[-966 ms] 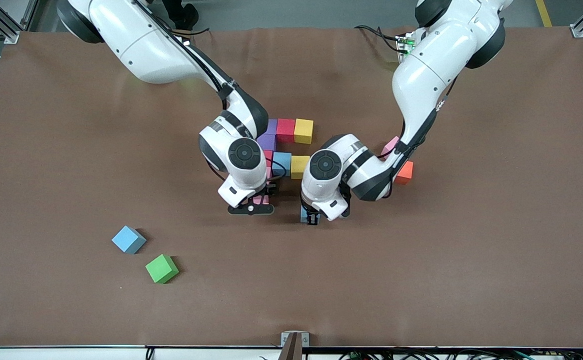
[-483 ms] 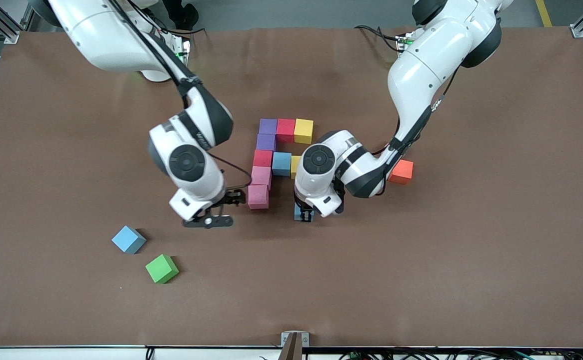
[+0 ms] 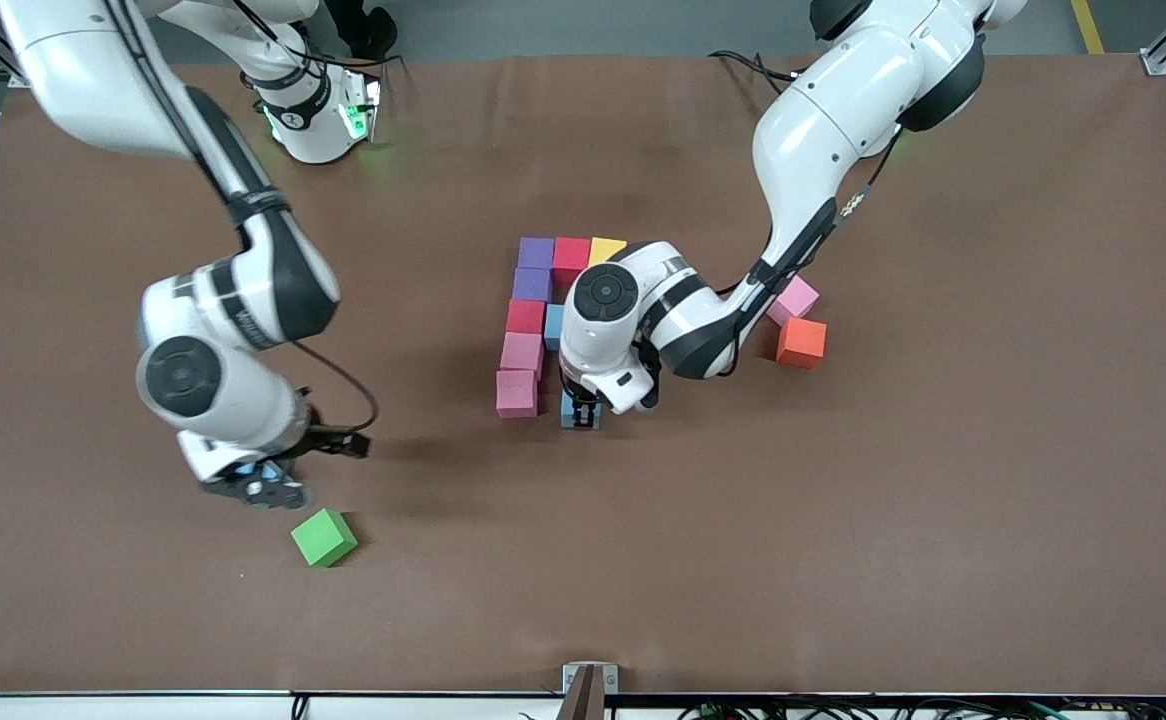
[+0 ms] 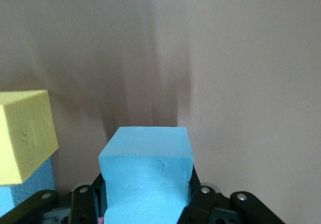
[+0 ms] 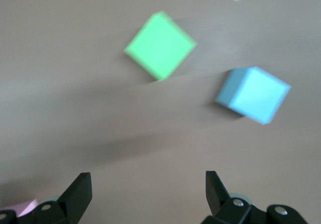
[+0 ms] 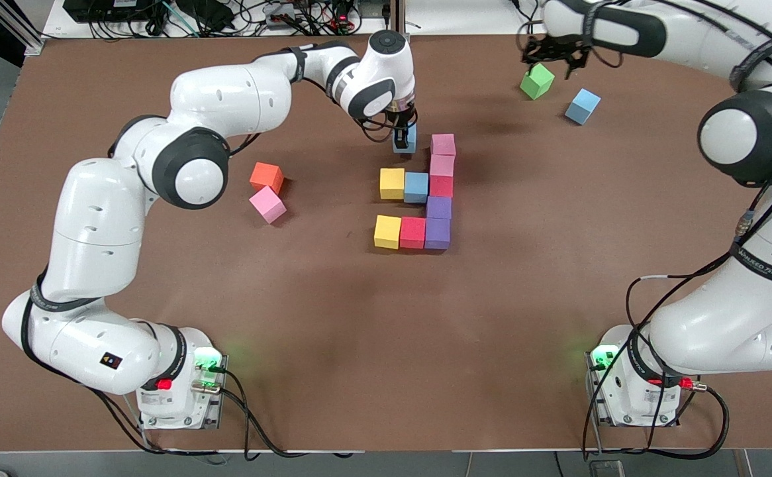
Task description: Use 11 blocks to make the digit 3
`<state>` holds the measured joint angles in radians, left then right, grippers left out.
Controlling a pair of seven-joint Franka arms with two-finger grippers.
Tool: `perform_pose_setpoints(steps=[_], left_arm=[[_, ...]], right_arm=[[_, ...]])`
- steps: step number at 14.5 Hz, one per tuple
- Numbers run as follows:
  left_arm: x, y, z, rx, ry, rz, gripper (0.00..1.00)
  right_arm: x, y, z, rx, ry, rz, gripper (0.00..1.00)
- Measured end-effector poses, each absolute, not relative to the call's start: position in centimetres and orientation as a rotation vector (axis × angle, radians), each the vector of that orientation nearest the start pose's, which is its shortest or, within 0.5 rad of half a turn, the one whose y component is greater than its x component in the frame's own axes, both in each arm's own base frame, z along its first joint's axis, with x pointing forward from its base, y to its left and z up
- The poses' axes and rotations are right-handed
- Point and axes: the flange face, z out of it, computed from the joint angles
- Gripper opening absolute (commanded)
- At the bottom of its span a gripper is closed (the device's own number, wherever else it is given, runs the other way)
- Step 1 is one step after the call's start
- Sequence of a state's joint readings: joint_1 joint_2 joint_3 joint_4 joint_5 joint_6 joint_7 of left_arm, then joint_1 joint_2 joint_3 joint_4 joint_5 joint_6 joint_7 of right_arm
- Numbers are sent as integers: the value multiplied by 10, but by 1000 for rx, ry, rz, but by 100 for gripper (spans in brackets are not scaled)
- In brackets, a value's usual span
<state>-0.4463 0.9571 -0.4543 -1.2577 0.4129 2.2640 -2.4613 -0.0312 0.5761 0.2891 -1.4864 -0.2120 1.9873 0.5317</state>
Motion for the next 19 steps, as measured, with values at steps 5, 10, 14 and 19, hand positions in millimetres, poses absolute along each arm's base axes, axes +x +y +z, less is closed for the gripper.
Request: perform_pose_setpoints(steps=[5, 10, 14, 19], left_arm=[[544, -538, 204, -2362, -2300, 102, 44], [541, -544, 203, -2378, -2324, 118, 44], [538, -548, 203, -2386, -2320, 121, 44], [537, -549, 201, -2397, -2322, 115, 64]], right_arm=[[685, 117, 332, -3175, 334, 94, 100], [683, 120, 330, -3176, 327, 101, 100], [683, 118, 329, -3177, 332, 104, 100], [685, 109, 329, -3177, 351, 105, 100]])
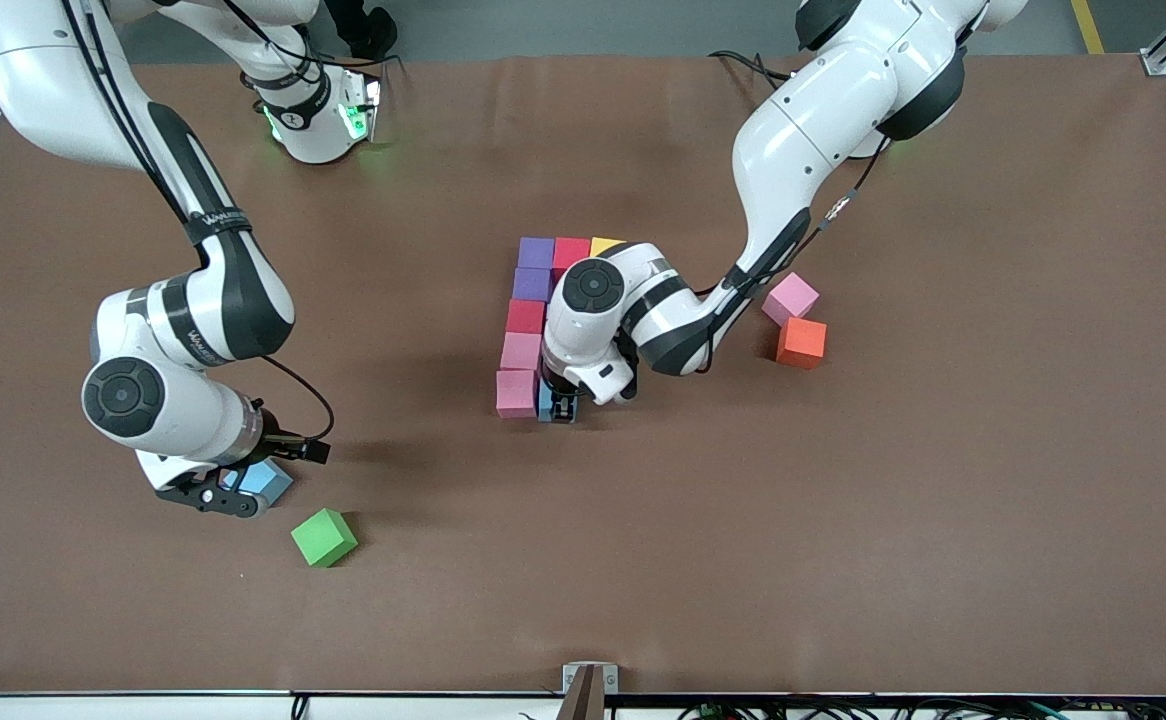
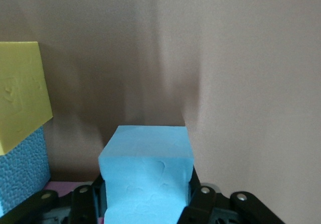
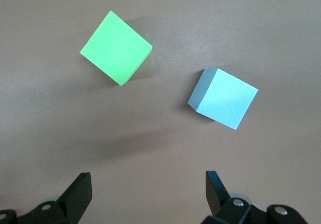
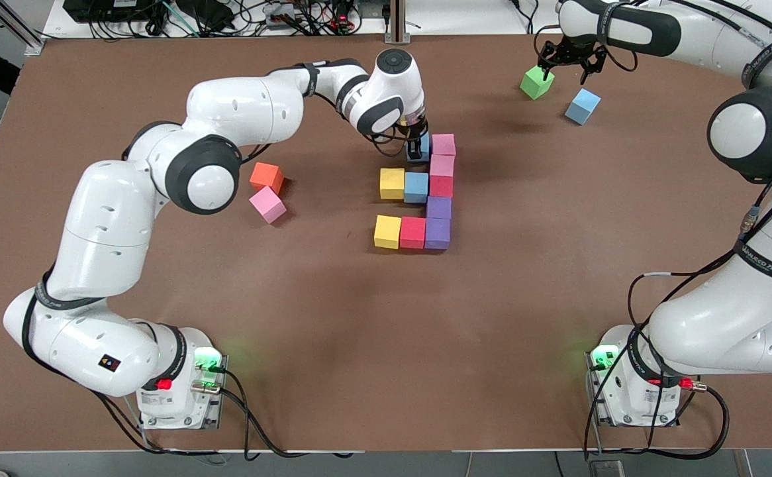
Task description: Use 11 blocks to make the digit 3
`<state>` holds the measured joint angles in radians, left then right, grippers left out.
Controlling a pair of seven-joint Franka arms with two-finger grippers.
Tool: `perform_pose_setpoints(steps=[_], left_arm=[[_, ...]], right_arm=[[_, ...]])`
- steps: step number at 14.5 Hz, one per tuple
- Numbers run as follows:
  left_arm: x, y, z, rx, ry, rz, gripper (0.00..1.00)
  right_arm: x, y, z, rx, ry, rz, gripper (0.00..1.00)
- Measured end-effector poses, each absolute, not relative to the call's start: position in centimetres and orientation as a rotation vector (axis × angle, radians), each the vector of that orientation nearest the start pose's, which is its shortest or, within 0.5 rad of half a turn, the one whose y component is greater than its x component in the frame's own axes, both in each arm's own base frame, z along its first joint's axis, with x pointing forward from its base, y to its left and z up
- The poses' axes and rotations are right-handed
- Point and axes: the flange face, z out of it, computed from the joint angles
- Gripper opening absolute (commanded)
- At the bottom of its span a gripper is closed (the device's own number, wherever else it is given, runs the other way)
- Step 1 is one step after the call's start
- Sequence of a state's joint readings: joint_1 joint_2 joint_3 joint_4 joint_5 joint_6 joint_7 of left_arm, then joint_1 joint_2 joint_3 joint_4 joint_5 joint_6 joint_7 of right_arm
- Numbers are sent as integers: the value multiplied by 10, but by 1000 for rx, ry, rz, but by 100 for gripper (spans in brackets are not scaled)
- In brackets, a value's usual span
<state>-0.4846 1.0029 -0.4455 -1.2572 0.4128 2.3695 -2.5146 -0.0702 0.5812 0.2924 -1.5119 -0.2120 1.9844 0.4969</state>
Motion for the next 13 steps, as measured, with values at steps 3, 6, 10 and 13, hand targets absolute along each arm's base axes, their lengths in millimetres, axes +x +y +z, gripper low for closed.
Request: perform_pose_setpoints(steps=[3, 6, 10, 13], left_arm=[[536, -551, 199, -2405, -2323, 106, 100], [538, -548, 193, -2401, -2322, 96, 100], [543, -547, 199, -2401, -2339, 92, 100], [548, -545, 209, -2401, -2352, 82, 100]], right_arm=[[683, 94, 328, -3188, 328, 155, 100], [682, 80, 334, -3194, 335, 186, 100], [681, 79, 340, -3196, 334, 184, 100], [681, 79, 340, -3196, 334, 184, 100]])
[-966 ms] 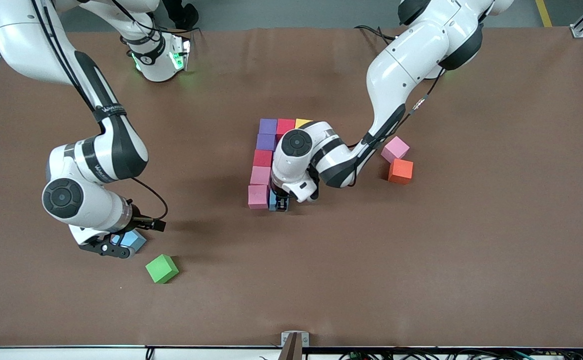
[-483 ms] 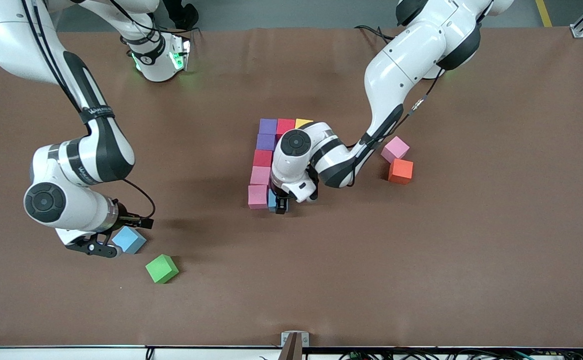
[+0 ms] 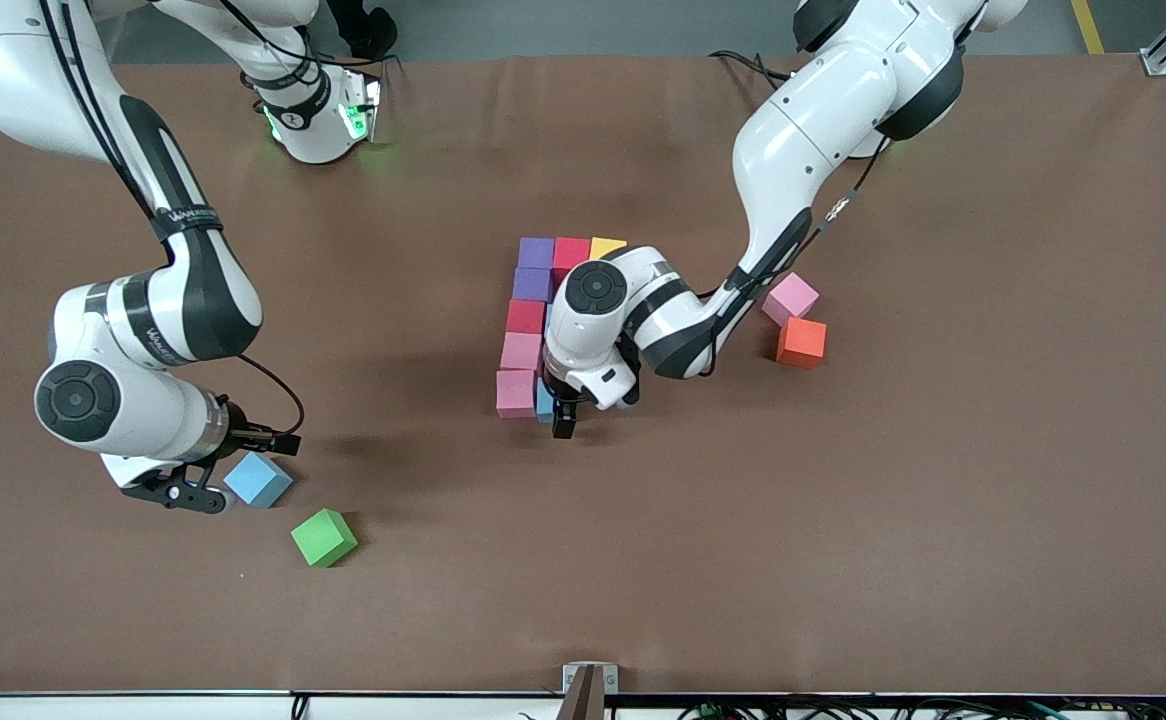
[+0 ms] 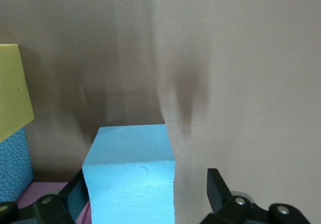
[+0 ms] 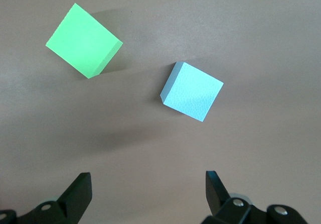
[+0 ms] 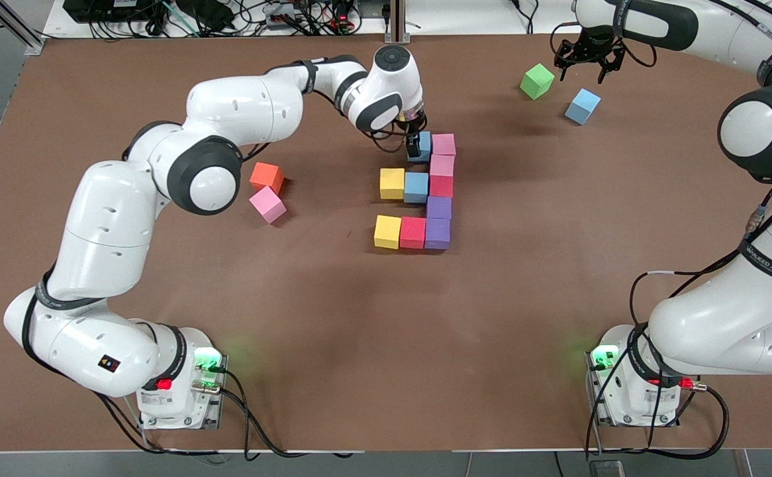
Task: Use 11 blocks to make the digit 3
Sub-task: 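Open the left gripper and lift it off the placed blue cube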
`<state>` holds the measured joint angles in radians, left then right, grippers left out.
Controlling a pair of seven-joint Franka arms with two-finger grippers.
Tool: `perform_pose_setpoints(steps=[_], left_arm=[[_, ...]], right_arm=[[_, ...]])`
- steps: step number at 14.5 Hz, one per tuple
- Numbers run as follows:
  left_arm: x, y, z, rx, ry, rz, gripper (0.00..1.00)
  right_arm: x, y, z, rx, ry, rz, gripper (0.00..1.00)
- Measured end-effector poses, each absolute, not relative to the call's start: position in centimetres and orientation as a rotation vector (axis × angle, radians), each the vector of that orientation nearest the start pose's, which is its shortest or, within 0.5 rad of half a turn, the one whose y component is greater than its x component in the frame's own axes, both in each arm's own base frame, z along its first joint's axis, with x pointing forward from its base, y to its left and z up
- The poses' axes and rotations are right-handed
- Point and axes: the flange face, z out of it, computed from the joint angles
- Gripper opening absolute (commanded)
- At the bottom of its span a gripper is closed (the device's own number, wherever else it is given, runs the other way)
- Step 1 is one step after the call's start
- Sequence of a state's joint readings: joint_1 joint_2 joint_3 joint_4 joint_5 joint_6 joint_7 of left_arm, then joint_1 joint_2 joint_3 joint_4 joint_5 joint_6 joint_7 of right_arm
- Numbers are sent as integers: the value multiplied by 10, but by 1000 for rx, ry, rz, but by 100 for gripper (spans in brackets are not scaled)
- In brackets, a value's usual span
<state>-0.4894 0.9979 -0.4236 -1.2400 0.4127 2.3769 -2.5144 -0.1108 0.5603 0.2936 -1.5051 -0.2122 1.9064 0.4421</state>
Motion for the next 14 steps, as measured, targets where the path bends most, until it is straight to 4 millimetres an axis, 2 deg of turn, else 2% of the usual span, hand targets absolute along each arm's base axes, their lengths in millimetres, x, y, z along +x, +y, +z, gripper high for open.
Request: perform_pose_setpoints(steps=[4, 9, 12, 14], left_arm=[[545, -540, 209, -2375, -2303, 57, 100], [545, -521, 229, -2455, -2196, 24, 100], [546, -487, 249, -2529, -2060, 58, 100], [549, -453, 264, -2603, -1854, 56, 100]], right_arm=[[681, 79, 340, -3196, 333, 185, 100], [681, 80, 343, -3197, 325, 182, 100], [680, 78, 347, -3201, 311, 185, 100], [680, 76, 347, -3201, 312, 187, 100]])
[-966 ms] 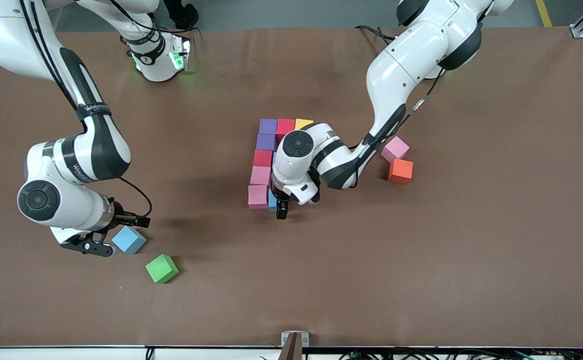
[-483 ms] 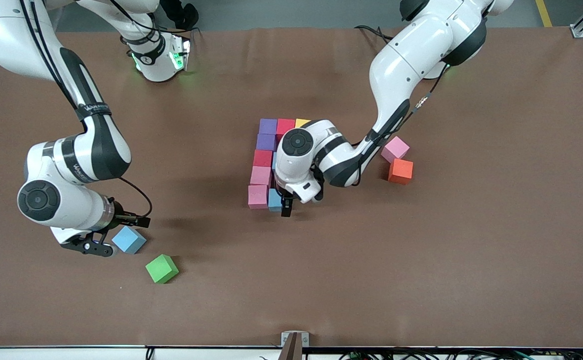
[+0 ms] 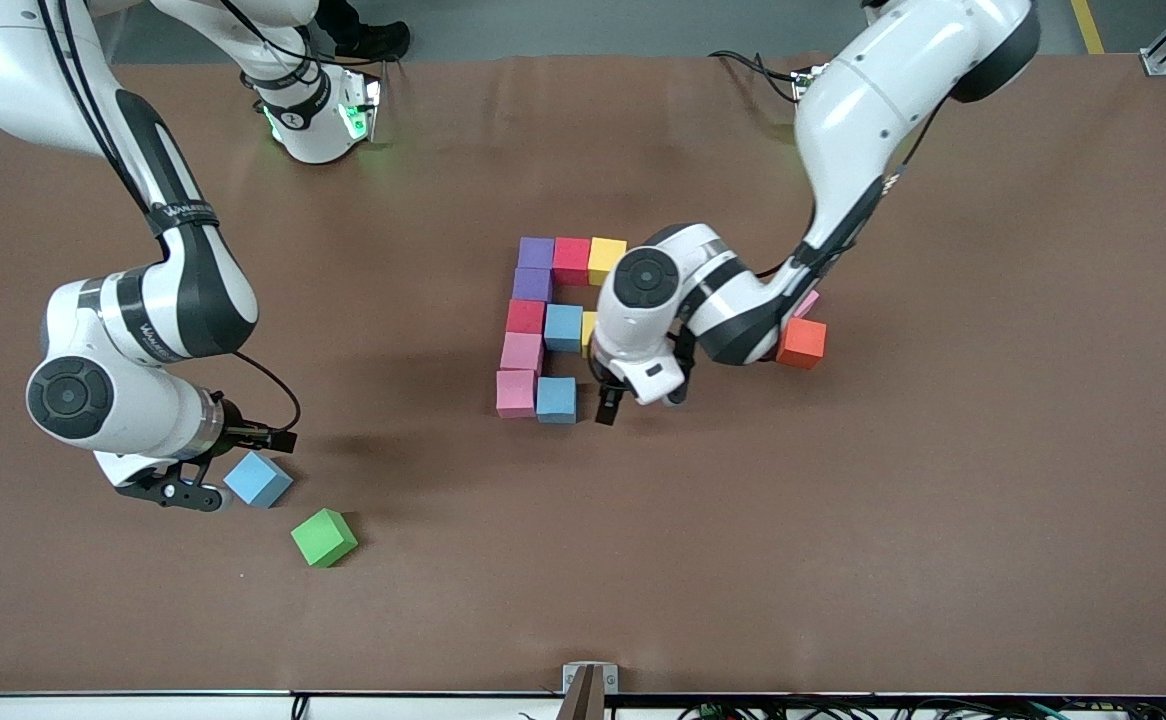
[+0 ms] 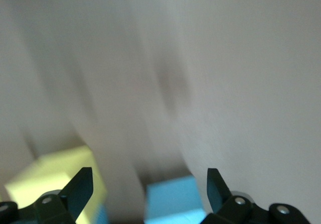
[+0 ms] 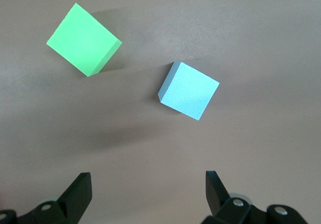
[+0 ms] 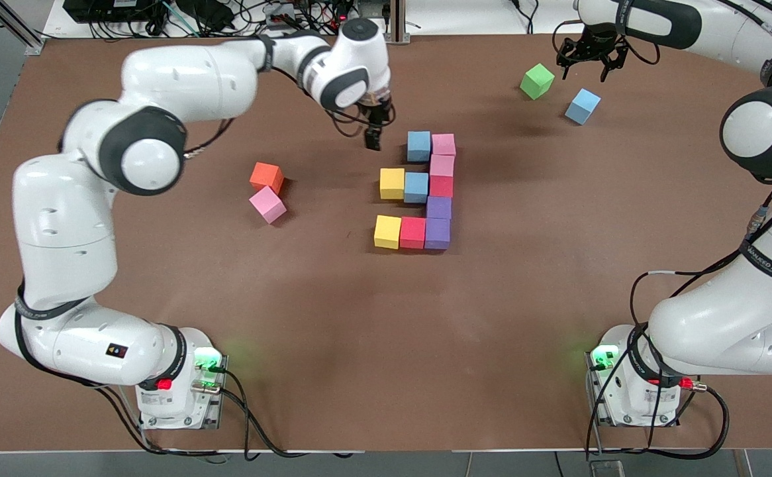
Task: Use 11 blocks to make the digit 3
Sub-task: 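Open the left gripper and lift it off the placed blue cube, then move the left gripper to the orange cube and close on it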
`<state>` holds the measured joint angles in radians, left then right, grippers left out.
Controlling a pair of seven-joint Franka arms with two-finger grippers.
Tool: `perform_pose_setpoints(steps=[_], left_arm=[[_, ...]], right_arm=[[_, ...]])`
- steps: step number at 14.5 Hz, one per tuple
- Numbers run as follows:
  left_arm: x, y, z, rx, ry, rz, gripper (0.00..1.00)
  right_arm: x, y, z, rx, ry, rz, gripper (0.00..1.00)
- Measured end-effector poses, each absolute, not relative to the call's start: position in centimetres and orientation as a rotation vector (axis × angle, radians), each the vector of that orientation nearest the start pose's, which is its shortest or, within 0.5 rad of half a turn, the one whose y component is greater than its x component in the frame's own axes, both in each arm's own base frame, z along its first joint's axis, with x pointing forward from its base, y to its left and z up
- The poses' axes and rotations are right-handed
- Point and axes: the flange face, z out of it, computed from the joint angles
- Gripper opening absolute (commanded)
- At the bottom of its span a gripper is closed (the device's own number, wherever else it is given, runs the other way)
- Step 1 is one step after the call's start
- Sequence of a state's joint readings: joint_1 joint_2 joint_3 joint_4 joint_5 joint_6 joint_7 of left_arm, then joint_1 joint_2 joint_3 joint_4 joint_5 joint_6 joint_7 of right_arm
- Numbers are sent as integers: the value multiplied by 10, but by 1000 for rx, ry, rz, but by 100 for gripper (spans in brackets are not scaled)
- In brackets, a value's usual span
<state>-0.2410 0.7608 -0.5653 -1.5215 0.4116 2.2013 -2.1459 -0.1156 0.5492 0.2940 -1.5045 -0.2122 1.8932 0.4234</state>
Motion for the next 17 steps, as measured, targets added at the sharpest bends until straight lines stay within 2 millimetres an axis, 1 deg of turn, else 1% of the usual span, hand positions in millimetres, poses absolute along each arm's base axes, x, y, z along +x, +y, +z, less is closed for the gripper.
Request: perform_pose_setpoints(steps=[2, 5, 7, 9, 11, 13, 15, 17], left_arm=[[548, -421, 277, -2681, -1635, 46, 100], [541, -380, 298, -2836, -1303, 53, 100], [535, -345, 311, -2934, -1056, 83, 100], [527, -307, 315, -2988, -854, 110, 100], [516, -274, 312, -3005, -715, 138, 100], [509, -249, 304, -3009, -585, 143, 100], [504, -229, 295, -3022, -412, 125, 100], [500, -214, 285, -3046, -201, 124, 100]], right_arm=[[680, 75, 346, -3201, 313, 190, 100], [679, 75, 344, -3202, 312, 199, 100], [679, 75, 344, -3202, 311, 201, 100], [678, 75, 344, -3202, 310, 201, 100], [678, 75, 343, -3202, 310, 201, 100], [678, 75, 343, -3202, 310, 202, 100], [678, 75, 342, -3203, 309, 204, 100], [678, 76, 342, -3203, 309, 205, 100]])
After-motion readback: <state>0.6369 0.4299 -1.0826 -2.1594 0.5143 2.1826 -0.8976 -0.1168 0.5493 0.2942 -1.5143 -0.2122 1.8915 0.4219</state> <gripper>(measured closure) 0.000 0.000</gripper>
